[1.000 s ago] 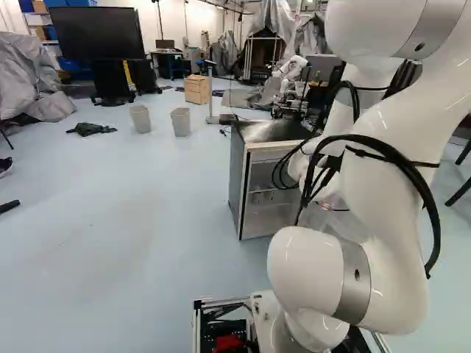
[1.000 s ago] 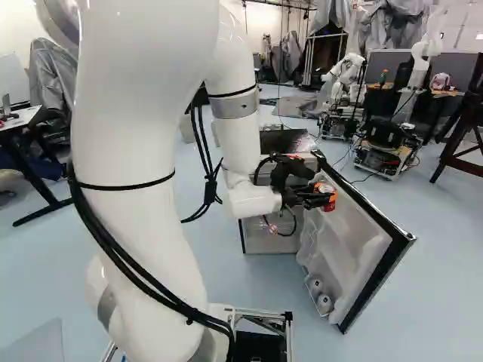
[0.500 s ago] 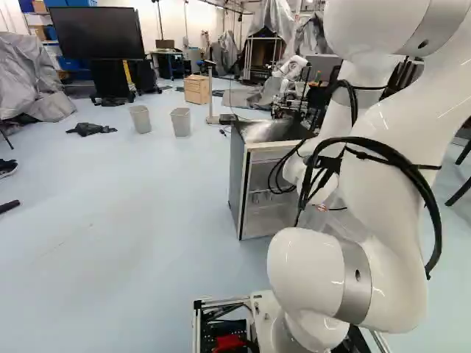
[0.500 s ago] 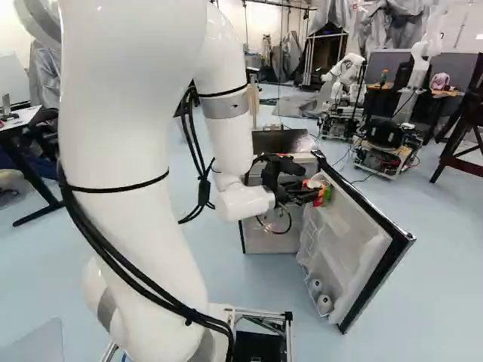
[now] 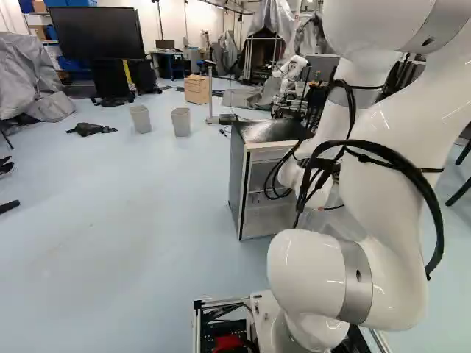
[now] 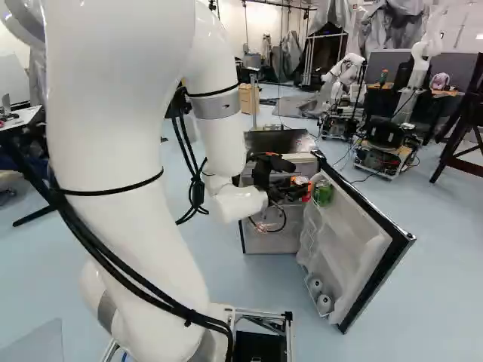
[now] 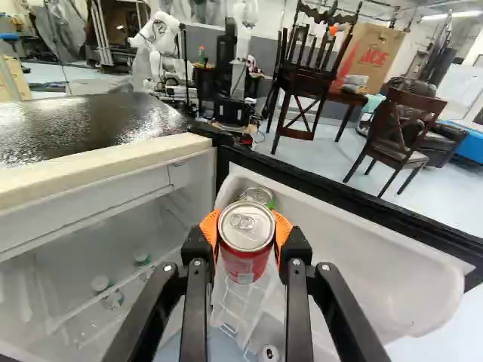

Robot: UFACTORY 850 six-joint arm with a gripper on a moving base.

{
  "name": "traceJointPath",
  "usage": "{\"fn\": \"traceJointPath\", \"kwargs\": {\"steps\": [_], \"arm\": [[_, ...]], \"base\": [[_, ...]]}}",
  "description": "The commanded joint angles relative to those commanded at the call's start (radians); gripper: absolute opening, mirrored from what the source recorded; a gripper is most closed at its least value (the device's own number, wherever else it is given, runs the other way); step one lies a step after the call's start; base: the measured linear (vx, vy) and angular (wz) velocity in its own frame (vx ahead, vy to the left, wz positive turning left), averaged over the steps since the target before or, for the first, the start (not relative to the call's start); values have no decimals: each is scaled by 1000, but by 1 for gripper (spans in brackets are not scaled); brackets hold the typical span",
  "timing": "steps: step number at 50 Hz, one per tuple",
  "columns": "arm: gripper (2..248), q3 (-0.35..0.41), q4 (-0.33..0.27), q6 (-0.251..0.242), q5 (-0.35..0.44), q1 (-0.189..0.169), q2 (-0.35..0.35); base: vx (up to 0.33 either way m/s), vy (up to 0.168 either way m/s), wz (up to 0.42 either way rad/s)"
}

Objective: Grab a drink from the fridge

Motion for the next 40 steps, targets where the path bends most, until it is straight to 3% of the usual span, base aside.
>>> {"fn": "traceJointPath", "kwargs": {"steps": [40], "arm": [[95, 52, -176, 0, 0, 64, 44]], "base": [[0, 0, 0]]}}
